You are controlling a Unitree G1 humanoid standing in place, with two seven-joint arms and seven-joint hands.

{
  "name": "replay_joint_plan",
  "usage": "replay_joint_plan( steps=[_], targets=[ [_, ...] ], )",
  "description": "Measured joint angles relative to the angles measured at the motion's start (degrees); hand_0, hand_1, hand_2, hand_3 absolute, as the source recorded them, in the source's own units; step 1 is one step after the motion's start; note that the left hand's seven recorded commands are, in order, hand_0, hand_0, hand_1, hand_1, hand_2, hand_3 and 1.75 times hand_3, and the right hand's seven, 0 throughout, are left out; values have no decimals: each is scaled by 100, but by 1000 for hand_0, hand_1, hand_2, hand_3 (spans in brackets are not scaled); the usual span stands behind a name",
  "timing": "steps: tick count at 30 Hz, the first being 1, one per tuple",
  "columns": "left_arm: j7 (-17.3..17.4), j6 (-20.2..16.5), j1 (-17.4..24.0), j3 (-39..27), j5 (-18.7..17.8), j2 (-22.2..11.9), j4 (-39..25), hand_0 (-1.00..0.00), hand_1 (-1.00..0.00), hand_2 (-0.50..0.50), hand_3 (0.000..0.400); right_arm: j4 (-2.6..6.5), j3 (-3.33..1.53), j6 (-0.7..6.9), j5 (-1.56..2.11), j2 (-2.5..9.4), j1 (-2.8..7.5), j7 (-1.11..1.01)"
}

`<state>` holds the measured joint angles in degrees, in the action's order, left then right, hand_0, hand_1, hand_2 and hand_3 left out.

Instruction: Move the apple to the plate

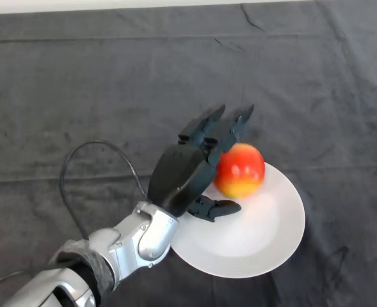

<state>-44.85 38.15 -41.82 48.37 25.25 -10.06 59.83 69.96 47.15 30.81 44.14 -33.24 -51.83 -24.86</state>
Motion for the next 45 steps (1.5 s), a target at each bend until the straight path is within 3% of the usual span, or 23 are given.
replay_joint_plan(
  steps=[17,37,45],
  targets=[
    [-211,172,-77,-162,-1,-174,368,0,0,0,0,0,0,0,0,0,0,0],
    [-366,385,-81,-679,-1,-671,584,0,0,0,0,0,0,0,0,0,0,0],
    [-407,495,-81,-927,-4,-1029,716,0,0,0,0,0,0,0,0,-1,0,0]
  ],
)
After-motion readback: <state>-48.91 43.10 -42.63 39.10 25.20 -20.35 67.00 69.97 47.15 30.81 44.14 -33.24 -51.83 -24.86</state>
